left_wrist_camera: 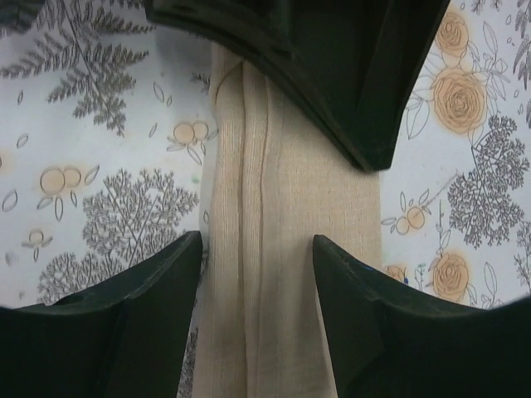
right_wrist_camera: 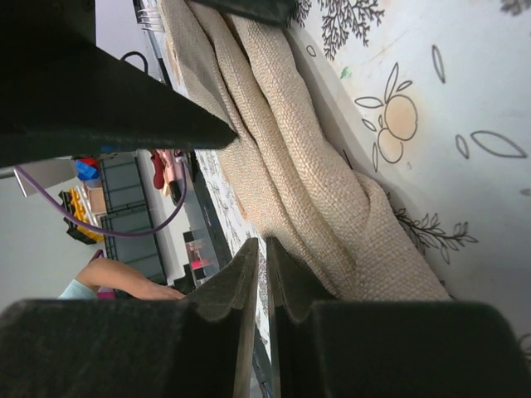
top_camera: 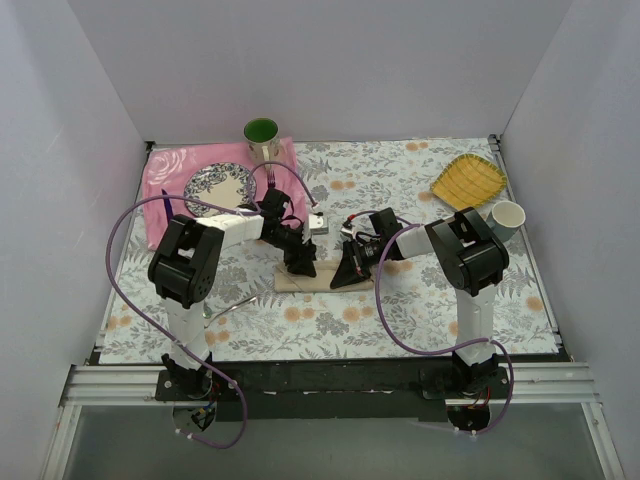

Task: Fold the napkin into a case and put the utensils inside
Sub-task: Pick up the smaller rectangle-folded napkin from the center of the board, then turn over the smaller rectangle-folded napkin at the center of the board.

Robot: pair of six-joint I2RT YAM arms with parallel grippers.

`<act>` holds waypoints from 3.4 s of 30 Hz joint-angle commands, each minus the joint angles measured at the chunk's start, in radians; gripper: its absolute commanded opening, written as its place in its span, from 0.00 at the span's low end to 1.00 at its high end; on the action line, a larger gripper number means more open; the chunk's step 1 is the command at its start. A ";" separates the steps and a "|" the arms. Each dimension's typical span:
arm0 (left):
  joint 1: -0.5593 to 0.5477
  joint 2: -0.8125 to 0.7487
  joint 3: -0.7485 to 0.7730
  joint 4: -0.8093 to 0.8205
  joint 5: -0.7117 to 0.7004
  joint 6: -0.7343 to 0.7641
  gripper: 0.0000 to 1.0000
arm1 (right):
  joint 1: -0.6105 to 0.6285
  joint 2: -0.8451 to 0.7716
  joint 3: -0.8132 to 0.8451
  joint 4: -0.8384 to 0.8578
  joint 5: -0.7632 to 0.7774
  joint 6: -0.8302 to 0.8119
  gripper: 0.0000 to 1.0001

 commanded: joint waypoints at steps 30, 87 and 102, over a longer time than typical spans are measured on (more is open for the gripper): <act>-0.069 0.107 0.164 -0.060 0.044 -0.118 0.00 | -0.009 -0.061 0.015 0.023 0.158 -0.093 0.21; -0.621 -0.397 -0.430 0.539 -0.925 -0.219 0.22 | -0.207 -0.302 0.184 -0.405 0.084 -0.440 0.38; -0.613 -0.641 -0.319 0.051 -0.430 -0.360 0.49 | -0.145 -0.149 0.350 -0.524 0.179 -0.647 0.37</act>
